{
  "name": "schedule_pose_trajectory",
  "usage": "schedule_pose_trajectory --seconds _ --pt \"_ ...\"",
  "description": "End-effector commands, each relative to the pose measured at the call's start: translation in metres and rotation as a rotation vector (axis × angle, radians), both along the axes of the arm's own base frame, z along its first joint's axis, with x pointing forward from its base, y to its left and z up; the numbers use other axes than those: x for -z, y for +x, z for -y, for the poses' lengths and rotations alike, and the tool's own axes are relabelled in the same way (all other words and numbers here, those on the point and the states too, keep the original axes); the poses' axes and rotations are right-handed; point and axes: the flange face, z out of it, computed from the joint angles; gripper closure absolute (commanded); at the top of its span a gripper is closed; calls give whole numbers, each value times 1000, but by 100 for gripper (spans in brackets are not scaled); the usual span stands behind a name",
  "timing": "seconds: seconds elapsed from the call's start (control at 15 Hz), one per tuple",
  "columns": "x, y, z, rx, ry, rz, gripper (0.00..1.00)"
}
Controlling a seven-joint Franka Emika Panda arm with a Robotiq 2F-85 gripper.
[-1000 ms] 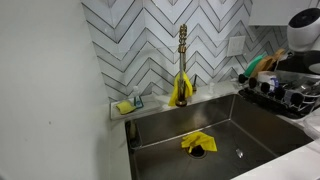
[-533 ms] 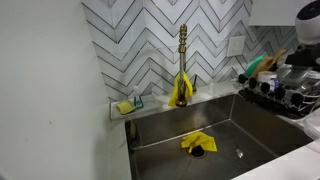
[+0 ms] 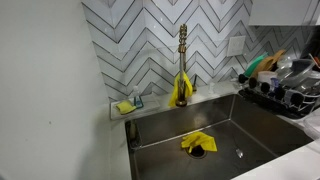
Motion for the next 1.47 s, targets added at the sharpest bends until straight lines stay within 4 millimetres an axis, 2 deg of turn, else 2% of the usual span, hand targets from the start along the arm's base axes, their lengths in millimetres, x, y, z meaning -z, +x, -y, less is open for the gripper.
schedule_pose_trajectory --seconds 0.0,0.33,0.53,0.67,1.0,1.4 --pt "4 -48 26 -148 47 -106 0" --pt "21 -88 59 -372 87 -219 0" --pt "44 -103 70 -491 141 -304 0" --pt "63 -111 73 -563 181 -375 0" --pt "104 -122 66 -763 285 -522 0" --pt "142 -132 71 -800 285 -642 0"
